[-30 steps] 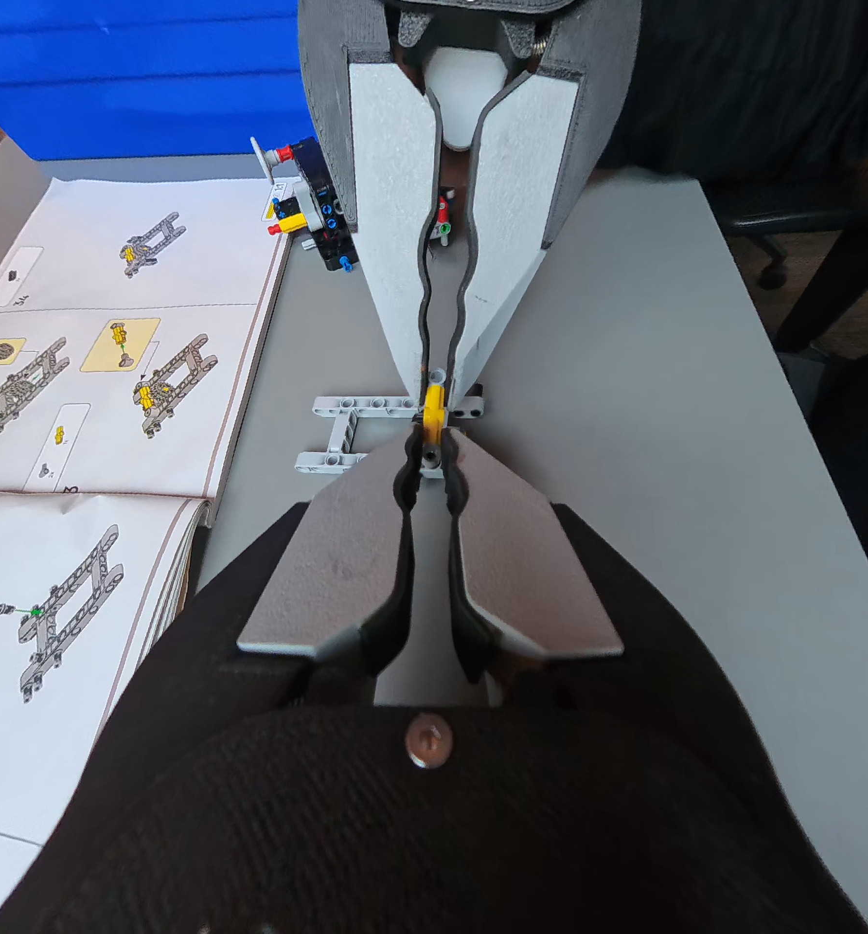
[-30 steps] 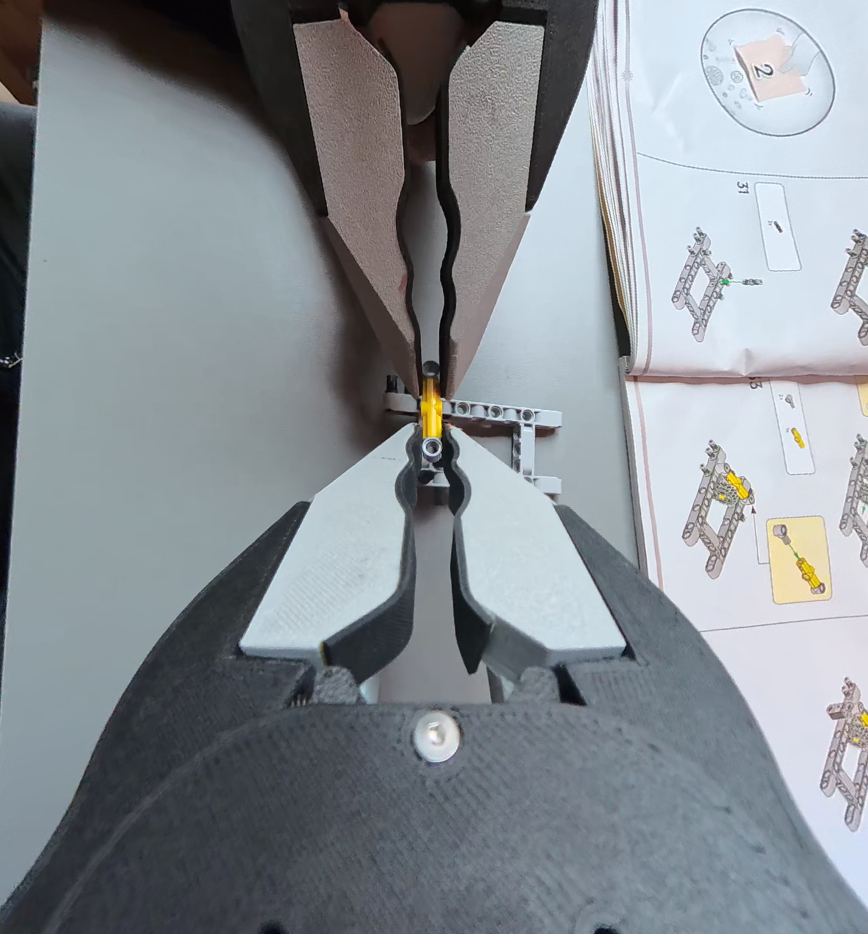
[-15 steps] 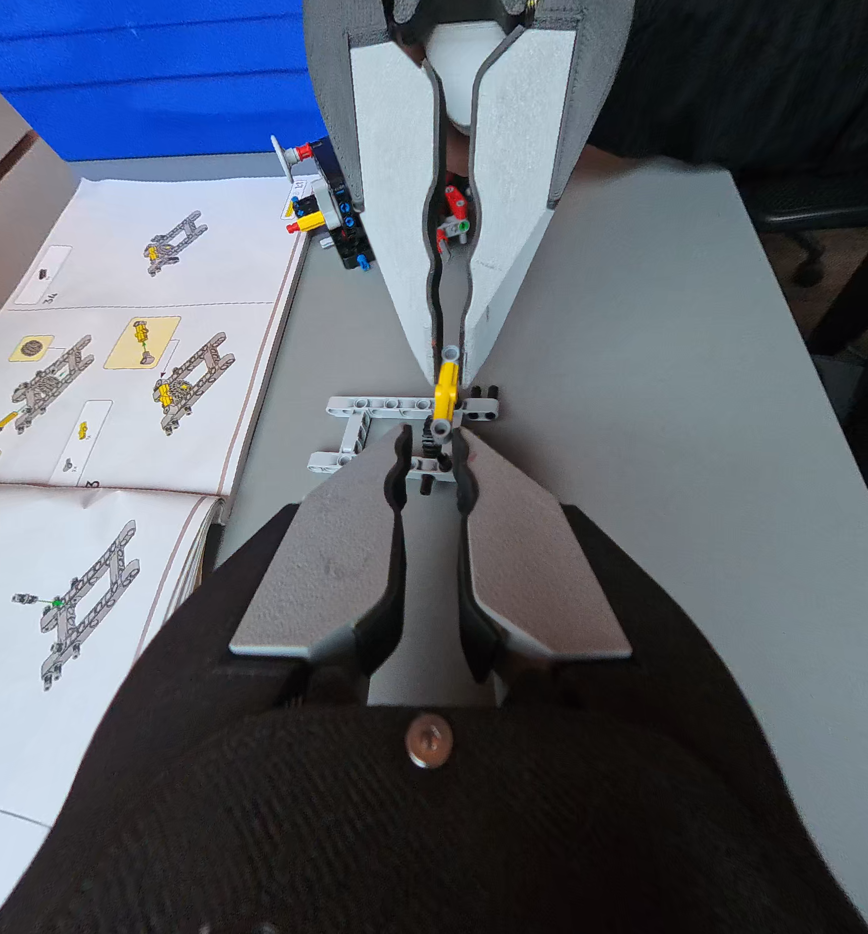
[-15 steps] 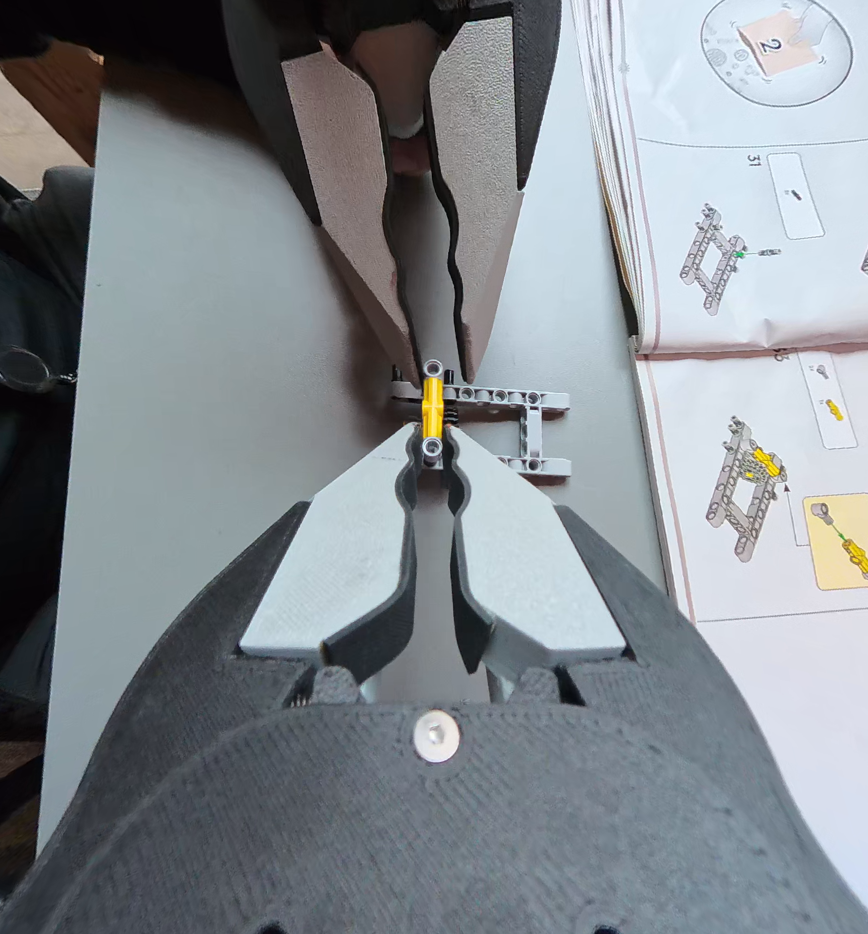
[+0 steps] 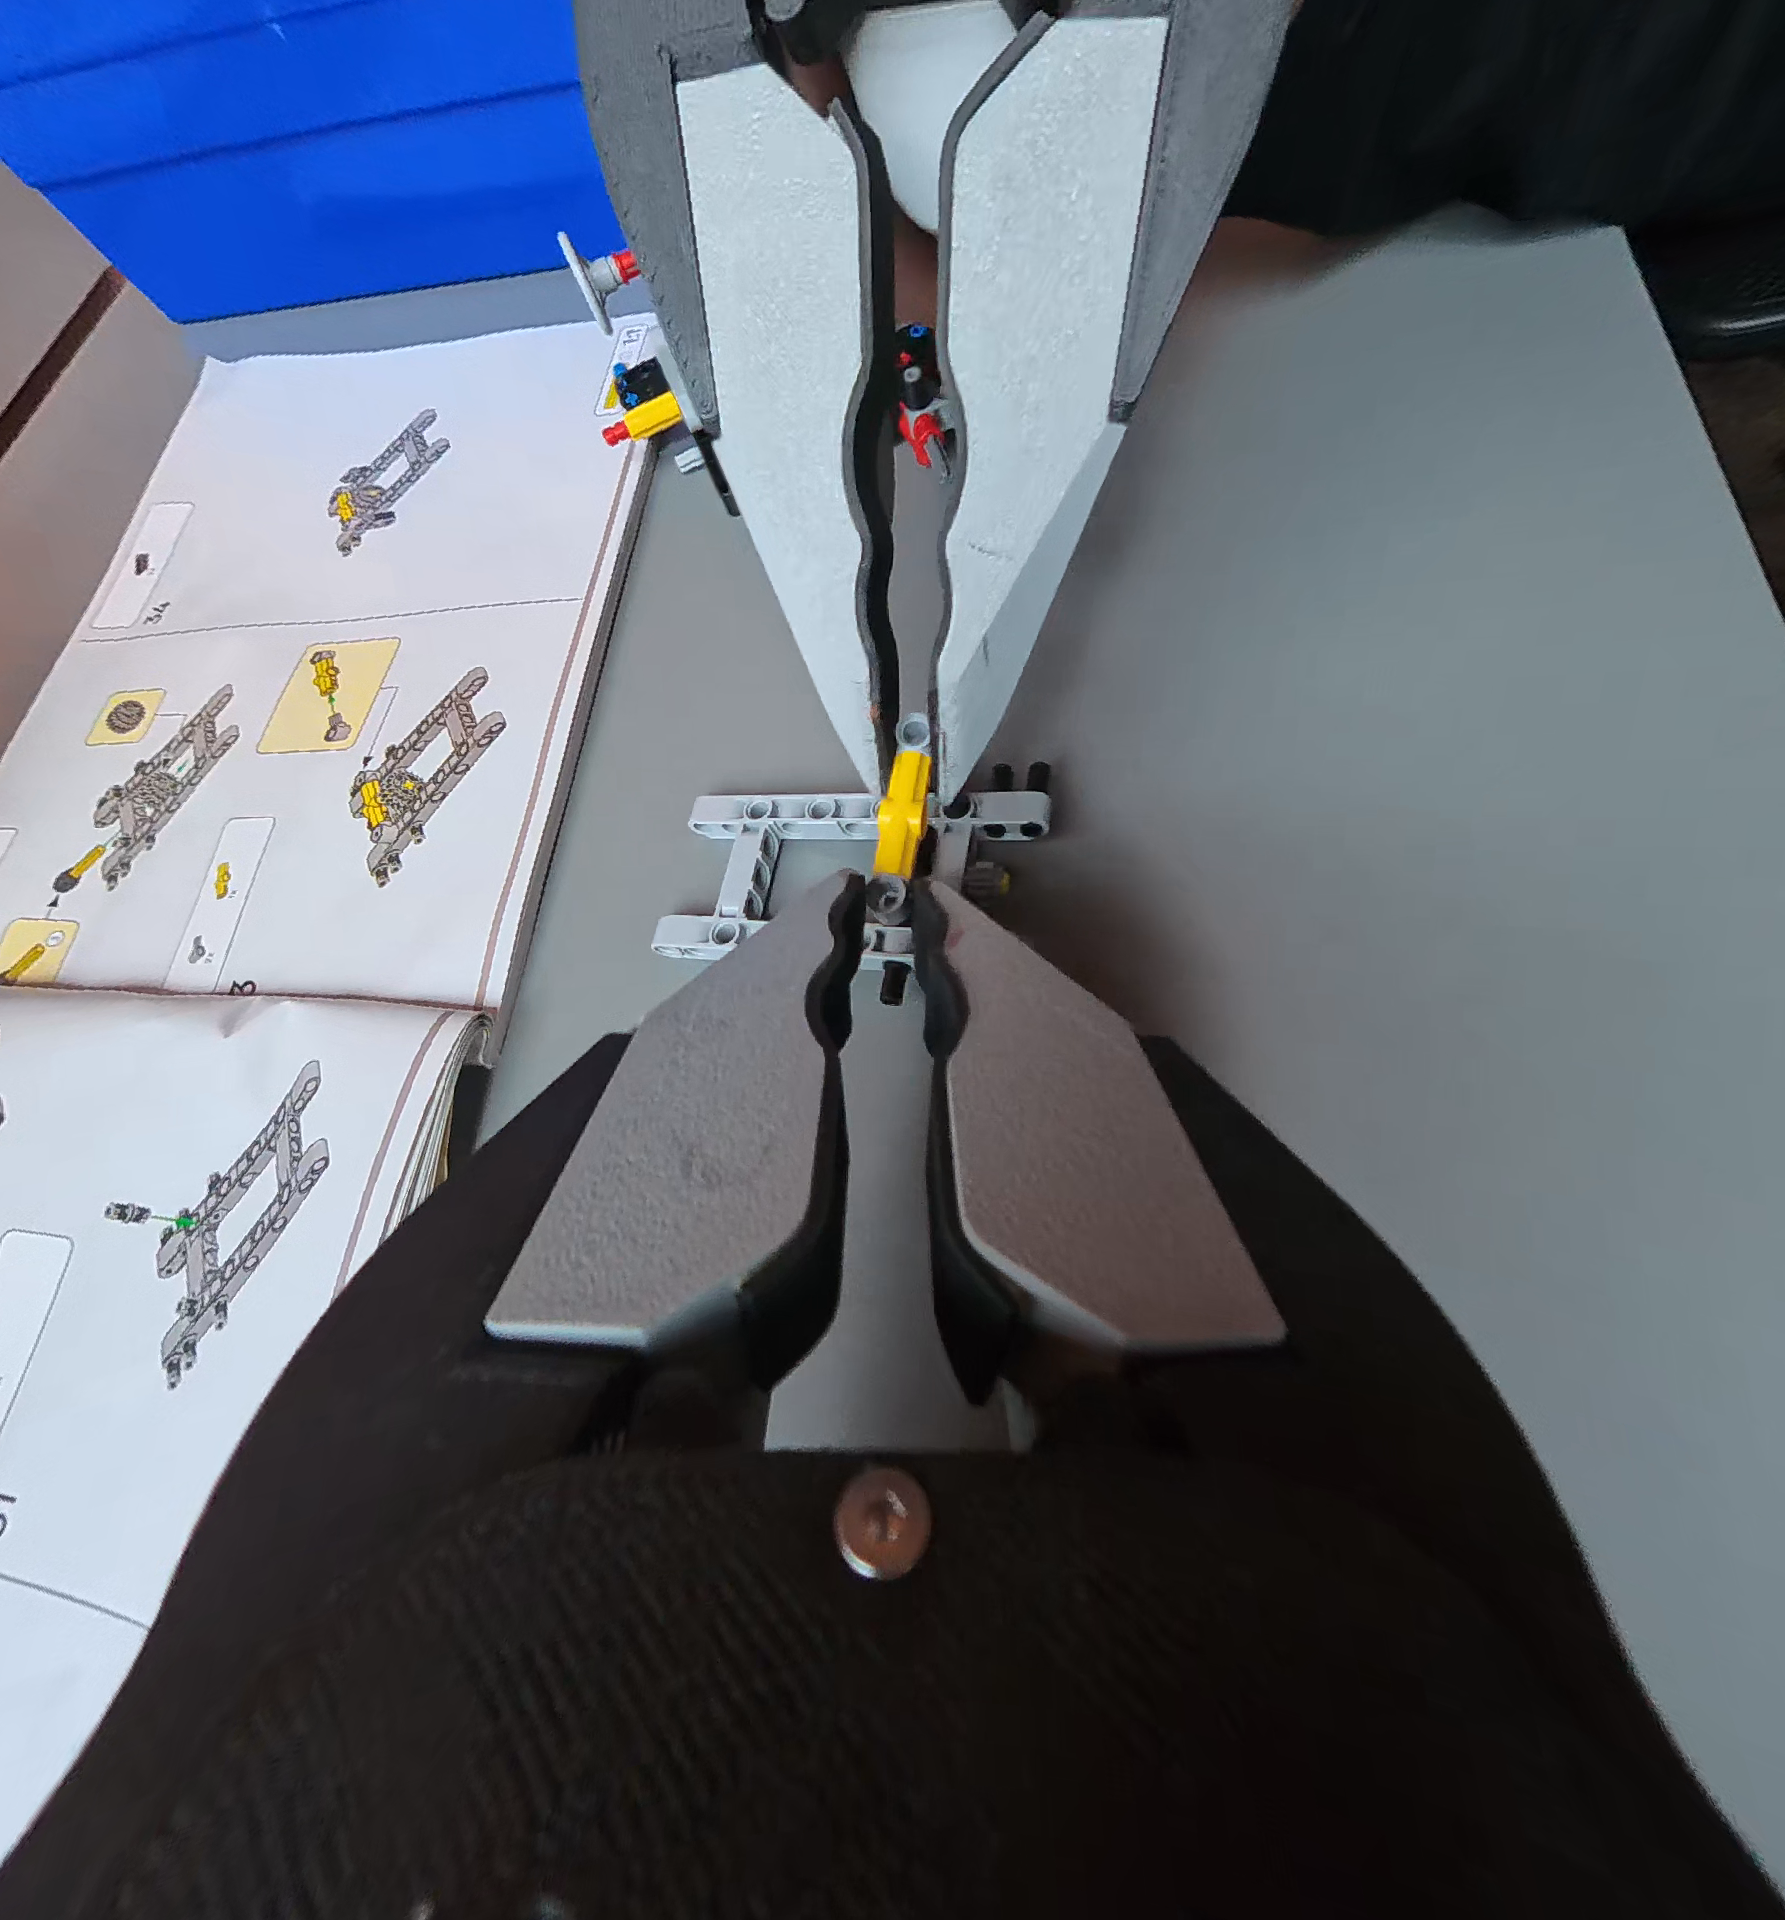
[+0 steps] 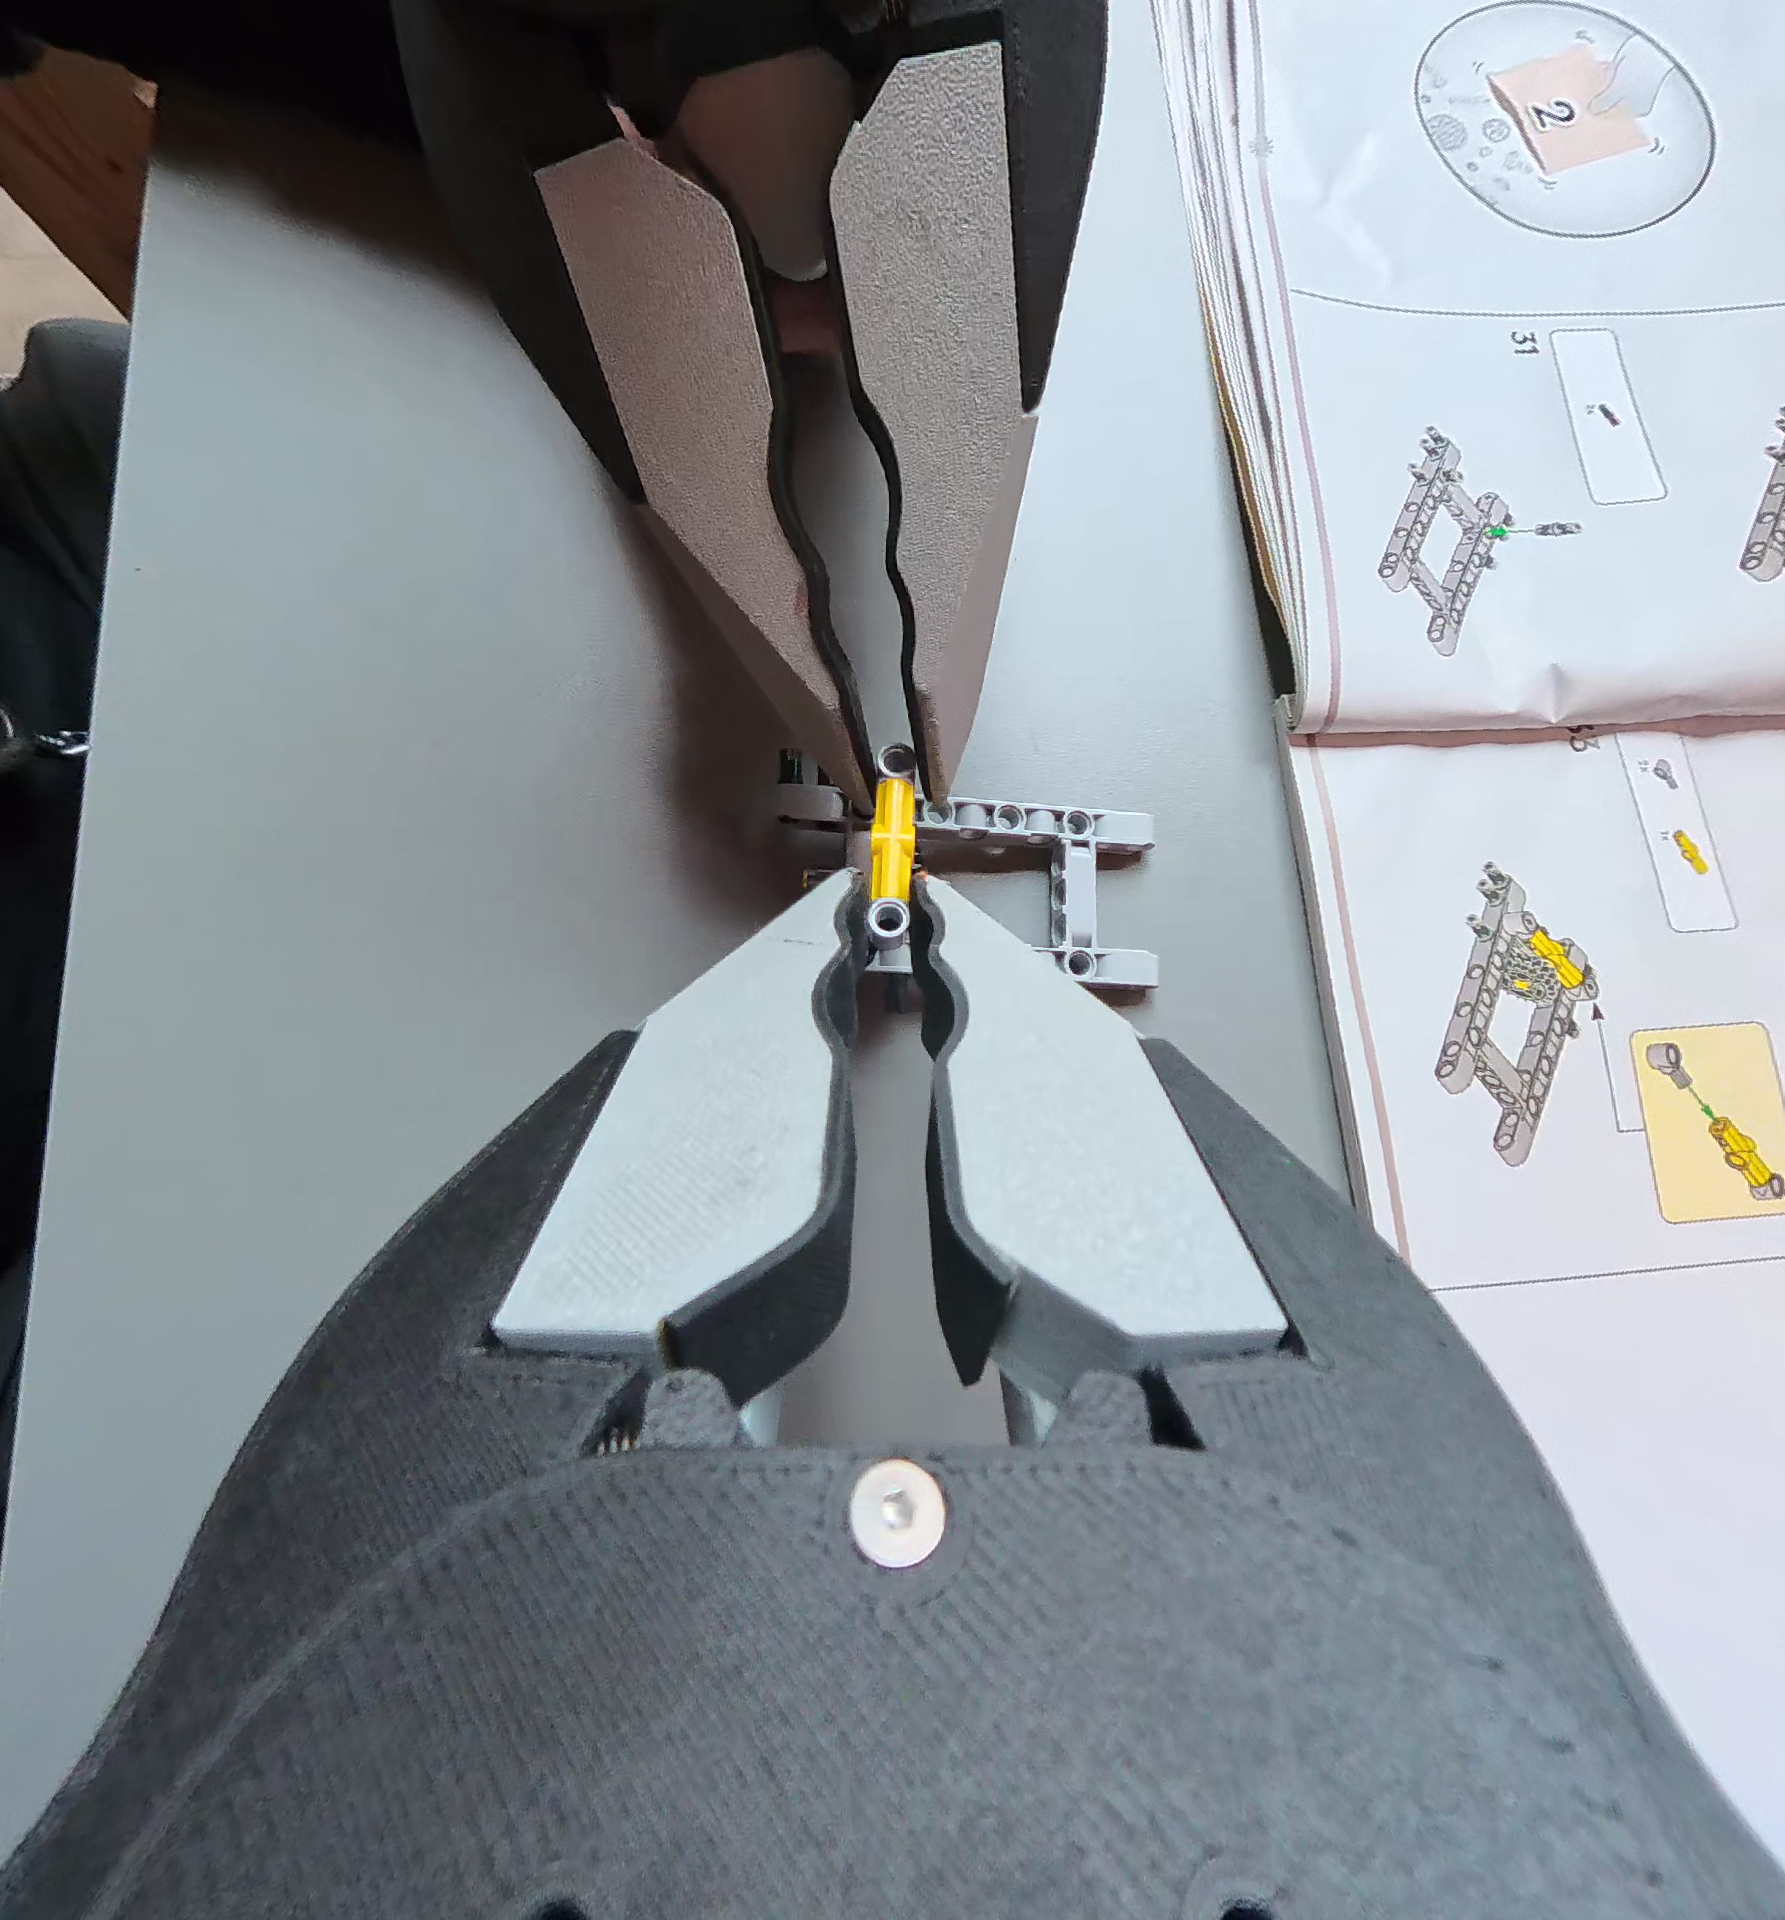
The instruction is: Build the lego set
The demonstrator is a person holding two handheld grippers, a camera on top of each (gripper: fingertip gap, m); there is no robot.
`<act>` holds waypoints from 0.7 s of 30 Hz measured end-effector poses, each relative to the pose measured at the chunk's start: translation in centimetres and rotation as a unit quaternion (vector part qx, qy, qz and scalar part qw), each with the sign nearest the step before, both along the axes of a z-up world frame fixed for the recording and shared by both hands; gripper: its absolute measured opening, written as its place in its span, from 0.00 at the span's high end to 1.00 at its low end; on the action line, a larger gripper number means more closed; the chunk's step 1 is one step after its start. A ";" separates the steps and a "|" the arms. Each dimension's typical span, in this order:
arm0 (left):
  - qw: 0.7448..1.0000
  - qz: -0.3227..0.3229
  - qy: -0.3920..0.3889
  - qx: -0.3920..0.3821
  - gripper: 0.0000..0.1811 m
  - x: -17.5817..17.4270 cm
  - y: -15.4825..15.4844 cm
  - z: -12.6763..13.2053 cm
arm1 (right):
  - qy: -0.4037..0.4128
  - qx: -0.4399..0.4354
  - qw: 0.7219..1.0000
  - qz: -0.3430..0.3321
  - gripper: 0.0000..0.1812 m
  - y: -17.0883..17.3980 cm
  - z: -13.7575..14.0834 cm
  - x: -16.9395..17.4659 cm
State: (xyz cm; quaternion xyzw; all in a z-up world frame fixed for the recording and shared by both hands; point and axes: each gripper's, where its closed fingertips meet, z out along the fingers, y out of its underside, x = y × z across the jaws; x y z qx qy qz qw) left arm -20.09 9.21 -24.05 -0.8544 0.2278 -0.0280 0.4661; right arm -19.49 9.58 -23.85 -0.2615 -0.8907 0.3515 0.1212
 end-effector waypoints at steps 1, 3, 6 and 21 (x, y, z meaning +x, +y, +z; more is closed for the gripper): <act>1.000 0.000 0.005 -0.002 0.97 0.0 0.0 -0.1 | 0.000 0.002 1.000 0.000 0.98 0.0 0.0 0.0; 1.000 -0.002 0.013 -0.005 0.97 0.1 0.0 -0.3 | -0.001 0.005 1.000 0.001 0.98 -0.1 -0.1 0.1; 1.000 -0.008 0.016 -0.003 0.97 0.3 -0.2 -0.2 | -0.004 0.001 1.000 -0.001 0.98 -0.1 0.1 0.1; 0.998 -0.026 -0.052 -0.036 0.94 0.3 -0.7 -0.7 | -0.048 -0.023 0.999 -0.014 0.98 0.4 0.1 0.4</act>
